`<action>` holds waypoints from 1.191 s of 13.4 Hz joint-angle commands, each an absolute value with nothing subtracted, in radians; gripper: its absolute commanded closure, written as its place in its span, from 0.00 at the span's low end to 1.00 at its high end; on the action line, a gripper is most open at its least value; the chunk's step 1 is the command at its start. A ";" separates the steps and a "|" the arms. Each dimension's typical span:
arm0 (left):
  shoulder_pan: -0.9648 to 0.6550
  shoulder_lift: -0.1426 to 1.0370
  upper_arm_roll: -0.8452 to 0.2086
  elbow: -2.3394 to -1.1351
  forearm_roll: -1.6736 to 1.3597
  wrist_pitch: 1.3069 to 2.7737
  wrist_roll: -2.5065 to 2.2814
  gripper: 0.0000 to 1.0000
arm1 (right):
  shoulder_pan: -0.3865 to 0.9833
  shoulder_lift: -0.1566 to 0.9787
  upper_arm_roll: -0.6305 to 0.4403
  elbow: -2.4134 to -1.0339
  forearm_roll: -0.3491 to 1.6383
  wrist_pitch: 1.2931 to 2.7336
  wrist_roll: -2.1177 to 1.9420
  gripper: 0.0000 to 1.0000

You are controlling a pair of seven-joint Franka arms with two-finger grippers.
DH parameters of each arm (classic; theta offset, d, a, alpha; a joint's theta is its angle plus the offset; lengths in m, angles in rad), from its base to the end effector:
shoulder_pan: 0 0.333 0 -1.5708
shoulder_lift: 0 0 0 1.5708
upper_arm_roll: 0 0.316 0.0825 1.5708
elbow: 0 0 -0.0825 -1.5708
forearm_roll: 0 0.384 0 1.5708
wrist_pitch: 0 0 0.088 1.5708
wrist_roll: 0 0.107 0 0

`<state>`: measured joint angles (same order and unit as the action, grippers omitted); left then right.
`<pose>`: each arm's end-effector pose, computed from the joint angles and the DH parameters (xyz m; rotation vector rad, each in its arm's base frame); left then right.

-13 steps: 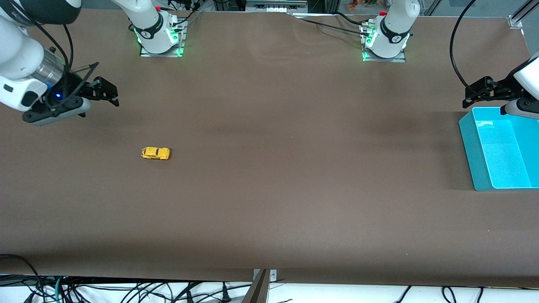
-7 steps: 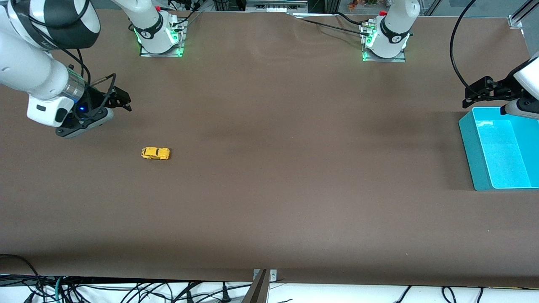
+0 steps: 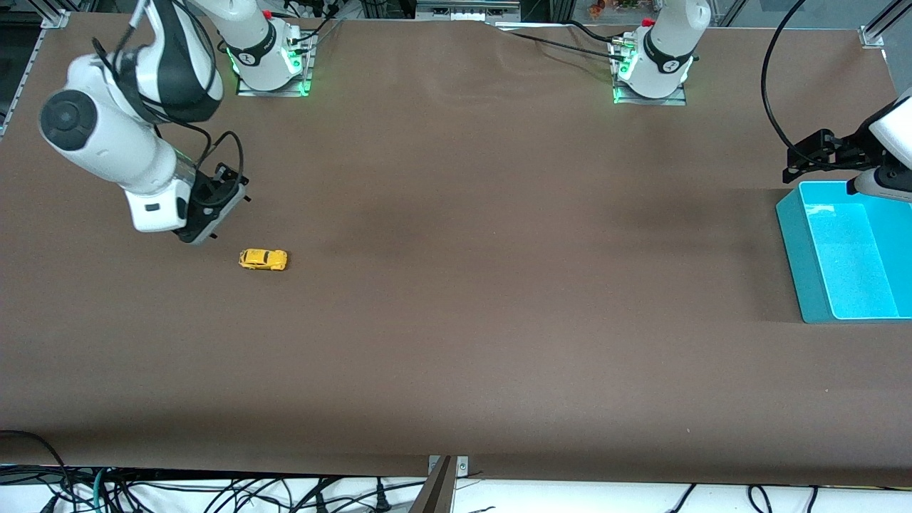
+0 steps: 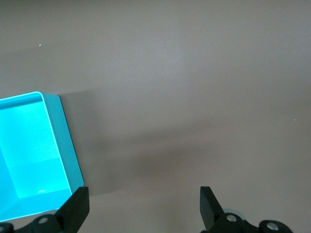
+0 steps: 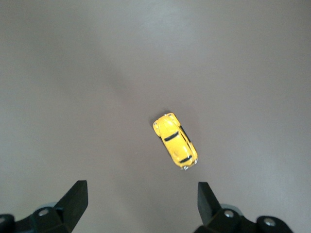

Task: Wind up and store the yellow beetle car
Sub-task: 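Move the right gripper over the yellow beetle car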

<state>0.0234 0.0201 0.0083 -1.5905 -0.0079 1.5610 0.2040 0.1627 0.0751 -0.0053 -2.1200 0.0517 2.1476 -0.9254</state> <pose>0.5581 0.0168 0.6032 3.1156 -0.2689 -0.0756 0.5415 0.0882 0.3734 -2.6662 -1.5507 0.0435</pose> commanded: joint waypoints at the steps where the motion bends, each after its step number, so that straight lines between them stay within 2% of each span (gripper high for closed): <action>1: 0.026 0.017 0.006 -1.578 -0.011 1.552 0.195 0.00 | 0.155 0.097 0.011 -2.204 0.060 2.290 -1.165 0.00; 3: 0.026 0.017 0.006 -1.578 -0.011 1.552 0.195 0.00 | 0.155 0.127 0.023 -2.252 0.057 2.402 -1.274 0.00; 9: 0.026 0.015 0.006 -1.578 -0.011 1.552 0.195 0.00 | 0.089 0.288 0.034 -2.249 0.054 2.603 -1.488 0.00; 16: 0.026 0.015 0.006 -1.578 -0.011 1.552 0.198 0.00 | 0.067 0.356 0.054 -2.250 0.055 2.666 -1.517 0.01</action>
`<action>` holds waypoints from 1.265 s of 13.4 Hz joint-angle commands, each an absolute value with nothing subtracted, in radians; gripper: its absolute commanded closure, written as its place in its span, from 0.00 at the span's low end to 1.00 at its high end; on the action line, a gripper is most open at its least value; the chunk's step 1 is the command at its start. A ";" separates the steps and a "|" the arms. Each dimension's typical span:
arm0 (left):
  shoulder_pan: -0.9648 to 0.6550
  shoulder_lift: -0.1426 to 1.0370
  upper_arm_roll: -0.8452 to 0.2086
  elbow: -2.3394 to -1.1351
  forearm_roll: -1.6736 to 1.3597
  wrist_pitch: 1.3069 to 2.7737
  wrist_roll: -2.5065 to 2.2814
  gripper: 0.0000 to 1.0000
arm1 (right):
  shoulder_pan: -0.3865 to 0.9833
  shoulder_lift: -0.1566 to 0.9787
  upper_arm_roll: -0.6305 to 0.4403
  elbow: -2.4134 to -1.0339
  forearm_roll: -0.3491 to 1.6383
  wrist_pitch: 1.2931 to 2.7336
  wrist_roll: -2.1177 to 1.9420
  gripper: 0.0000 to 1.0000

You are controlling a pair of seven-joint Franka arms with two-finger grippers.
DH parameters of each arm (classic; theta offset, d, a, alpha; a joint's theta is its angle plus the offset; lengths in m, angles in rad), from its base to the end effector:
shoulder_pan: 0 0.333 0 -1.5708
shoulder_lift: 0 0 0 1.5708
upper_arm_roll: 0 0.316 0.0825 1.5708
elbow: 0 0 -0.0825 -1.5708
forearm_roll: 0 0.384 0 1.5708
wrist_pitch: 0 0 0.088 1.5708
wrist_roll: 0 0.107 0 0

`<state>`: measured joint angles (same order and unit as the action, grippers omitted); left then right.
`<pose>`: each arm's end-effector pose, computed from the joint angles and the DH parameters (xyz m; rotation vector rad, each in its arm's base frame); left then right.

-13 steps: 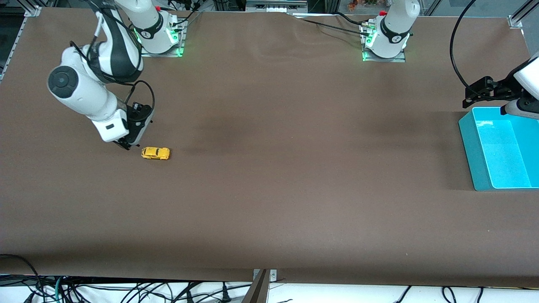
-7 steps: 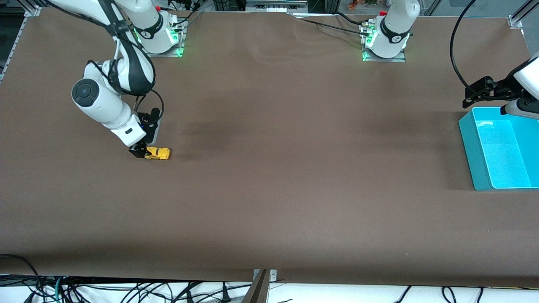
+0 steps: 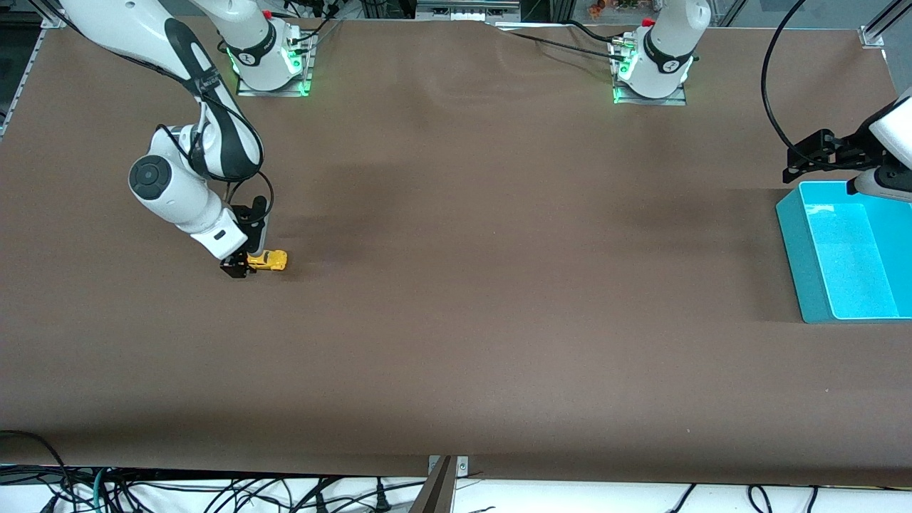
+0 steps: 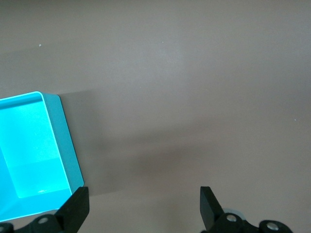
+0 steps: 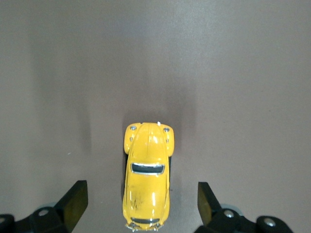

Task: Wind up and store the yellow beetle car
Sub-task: 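Move the right gripper over the yellow beetle car, then lower the right gripper and grasp the yellow car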

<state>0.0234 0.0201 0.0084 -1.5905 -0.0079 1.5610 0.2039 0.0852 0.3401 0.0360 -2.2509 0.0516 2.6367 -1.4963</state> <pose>0.5581 0.0169 0.6032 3.1156 -0.2686 -0.0756 0.5433 0.0651 0.2165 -2.2205 -2.2200 -0.0932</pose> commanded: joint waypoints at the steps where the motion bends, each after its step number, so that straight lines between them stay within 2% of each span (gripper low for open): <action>1: 0.026 0.015 0.006 -1.578 -0.011 1.552 0.198 0.00 | 0.066 0.365 0.054 -2.250 0.055 2.677 -1.528 0.06; 6: 0.026 0.015 0.006 -1.578 -0.011 1.552 0.198 0.00 | 0.054 0.390 0.066 -2.250 0.055 2.711 -1.554 0.39; 9: 0.028 0.015 0.006 -1.578 -0.011 1.552 0.199 0.00 | 0.054 0.393 0.067 -2.250 0.055 2.711 -1.569 0.51; 10: 0.028 0.017 0.006 -1.580 -0.011 1.552 0.199 0.00 | 0.054 0.393 0.067 -2.250 0.055 2.709 -1.586 0.67; 12: 0.026 0.015 0.006 -1.578 -0.011 1.552 0.199 0.00 | 0.052 0.394 0.067 -2.249 0.055 2.709 -1.598 0.73; 17: 0.026 0.015 0.006 -1.578 -0.011 1.552 0.198 0.00 | 0.041 0.410 0.067 -2.249 0.057 2.711 -1.601 0.73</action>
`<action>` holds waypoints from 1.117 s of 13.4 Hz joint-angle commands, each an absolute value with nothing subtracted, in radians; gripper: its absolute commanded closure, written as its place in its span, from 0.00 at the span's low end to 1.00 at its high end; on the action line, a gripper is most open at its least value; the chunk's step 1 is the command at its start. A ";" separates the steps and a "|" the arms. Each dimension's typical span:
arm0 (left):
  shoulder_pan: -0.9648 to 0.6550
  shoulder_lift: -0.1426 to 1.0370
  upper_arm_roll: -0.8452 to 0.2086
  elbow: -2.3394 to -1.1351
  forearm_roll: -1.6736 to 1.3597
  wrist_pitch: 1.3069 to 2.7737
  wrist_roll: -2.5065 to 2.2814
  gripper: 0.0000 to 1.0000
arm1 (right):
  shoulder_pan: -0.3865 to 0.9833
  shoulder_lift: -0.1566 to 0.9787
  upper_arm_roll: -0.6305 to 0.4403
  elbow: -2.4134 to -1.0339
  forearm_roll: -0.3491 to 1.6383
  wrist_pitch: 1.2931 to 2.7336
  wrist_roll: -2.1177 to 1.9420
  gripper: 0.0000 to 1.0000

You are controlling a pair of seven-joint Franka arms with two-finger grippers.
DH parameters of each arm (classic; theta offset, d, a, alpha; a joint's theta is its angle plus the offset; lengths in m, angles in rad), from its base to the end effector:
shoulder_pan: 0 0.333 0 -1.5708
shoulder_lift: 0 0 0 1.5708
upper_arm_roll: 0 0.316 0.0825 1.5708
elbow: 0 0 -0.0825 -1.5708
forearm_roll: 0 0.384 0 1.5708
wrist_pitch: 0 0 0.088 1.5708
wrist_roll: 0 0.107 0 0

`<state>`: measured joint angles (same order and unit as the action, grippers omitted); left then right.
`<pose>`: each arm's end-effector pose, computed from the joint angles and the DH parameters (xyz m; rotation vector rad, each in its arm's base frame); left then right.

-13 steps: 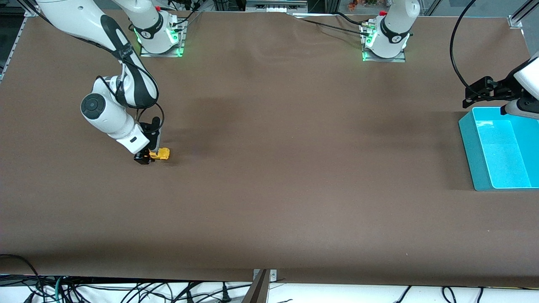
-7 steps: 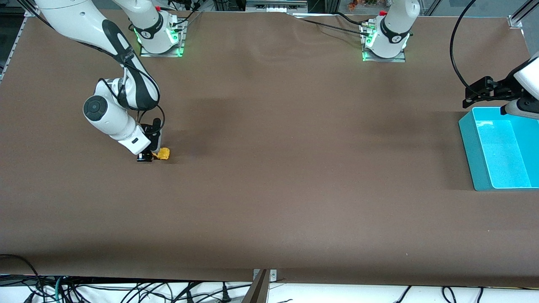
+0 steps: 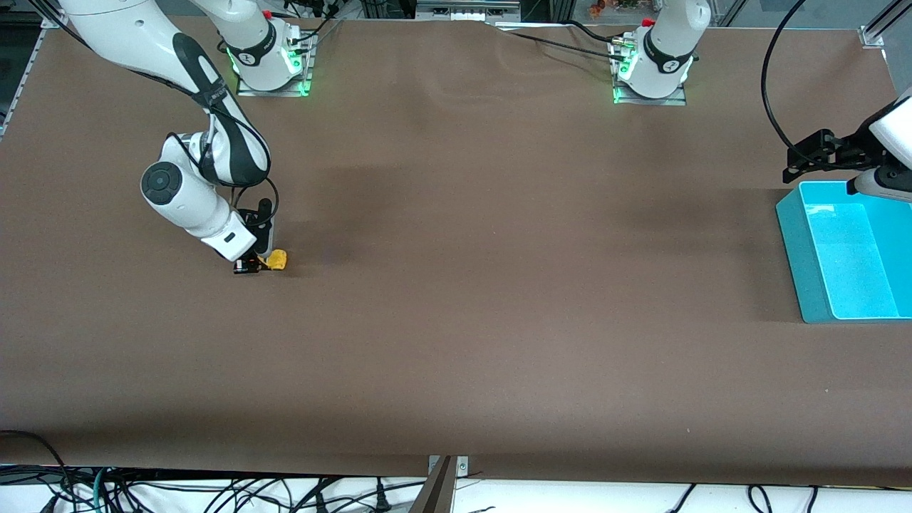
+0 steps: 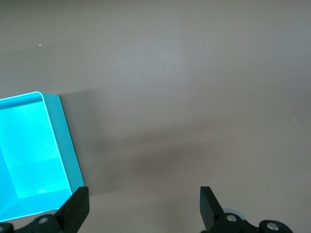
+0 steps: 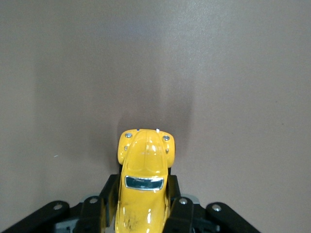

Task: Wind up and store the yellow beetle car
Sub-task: 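Lower the right gripper and grasp the yellow car, then drag the car backward along the table with the right gripper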

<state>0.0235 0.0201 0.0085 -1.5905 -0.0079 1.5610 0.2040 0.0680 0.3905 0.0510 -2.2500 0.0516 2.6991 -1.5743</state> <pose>0.5581 0.0170 0.6032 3.1156 -0.2684 -0.0756 0.5438 0.0639 0.1952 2.1337 2.2934 0.1132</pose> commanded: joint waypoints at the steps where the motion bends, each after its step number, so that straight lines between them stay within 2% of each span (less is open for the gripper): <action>1: 0.026 0.015 0.006 -1.578 -0.011 1.552 0.198 0.00 | 0.031 0.414 0.067 -2.249 0.055 2.711 -1.603 0.73; 15: 0.026 0.017 0.006 -1.578 -0.011 1.552 0.198 0.00 | -0.089 0.446 0.067 -2.249 0.061 2.718 -1.810 0.73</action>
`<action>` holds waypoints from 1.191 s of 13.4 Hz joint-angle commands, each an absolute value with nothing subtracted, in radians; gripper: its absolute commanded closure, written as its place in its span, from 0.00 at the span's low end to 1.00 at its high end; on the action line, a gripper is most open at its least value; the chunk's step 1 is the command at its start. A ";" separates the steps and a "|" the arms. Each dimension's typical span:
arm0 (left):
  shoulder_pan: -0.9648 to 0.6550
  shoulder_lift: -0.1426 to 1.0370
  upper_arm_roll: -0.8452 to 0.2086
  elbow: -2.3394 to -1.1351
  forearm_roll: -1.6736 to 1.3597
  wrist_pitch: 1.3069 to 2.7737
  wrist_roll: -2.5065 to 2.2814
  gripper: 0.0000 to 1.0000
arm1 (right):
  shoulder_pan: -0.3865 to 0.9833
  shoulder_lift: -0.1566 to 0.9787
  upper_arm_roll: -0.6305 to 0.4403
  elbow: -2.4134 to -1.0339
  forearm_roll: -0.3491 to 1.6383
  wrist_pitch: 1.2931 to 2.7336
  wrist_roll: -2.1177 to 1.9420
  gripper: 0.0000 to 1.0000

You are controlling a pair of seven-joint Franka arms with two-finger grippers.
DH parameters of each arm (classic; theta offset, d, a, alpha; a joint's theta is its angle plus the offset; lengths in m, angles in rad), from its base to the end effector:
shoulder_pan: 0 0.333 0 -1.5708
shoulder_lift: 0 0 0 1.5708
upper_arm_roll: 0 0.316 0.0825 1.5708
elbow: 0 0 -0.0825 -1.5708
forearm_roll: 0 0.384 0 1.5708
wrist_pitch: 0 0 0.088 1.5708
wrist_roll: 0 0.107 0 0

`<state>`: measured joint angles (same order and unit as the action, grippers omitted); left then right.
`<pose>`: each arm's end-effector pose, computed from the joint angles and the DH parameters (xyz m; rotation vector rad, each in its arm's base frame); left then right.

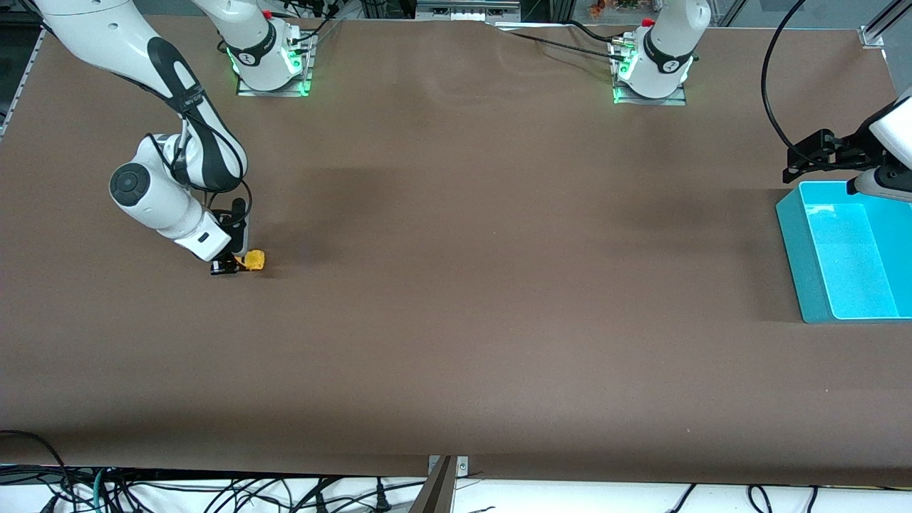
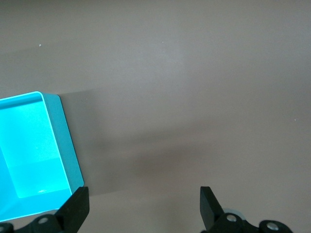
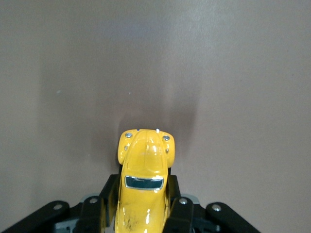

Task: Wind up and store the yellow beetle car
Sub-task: 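Drag the car backward along the table with the right gripper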

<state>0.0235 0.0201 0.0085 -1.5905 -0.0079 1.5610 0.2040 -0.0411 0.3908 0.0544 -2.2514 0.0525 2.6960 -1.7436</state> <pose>0.5581 0.0170 0.6032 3.1156 -0.2684 -0.0756 0.5466 0.0062 0.1943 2.0577 2.3553 0.1077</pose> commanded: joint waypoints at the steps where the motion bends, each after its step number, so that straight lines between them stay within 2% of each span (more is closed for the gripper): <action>1: 0.026 0.015 0.006 -1.578 -0.011 1.552 0.198 0.00 | -0.100 0.448 0.067 -2.249 0.061 2.718 -1.822 0.73; 16: 0.026 0.015 0.006 -1.578 -0.011 1.552 0.199 0.00 | -0.285 0.491 0.067 -2.221 0.058 2.718 -2.063 0.73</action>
<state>0.0235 0.0201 0.0085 -1.5905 -0.0080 1.5610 0.2039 -0.2334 0.4068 0.0621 -2.2286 0.0546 2.7036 -2.0008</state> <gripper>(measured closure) 0.000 0.555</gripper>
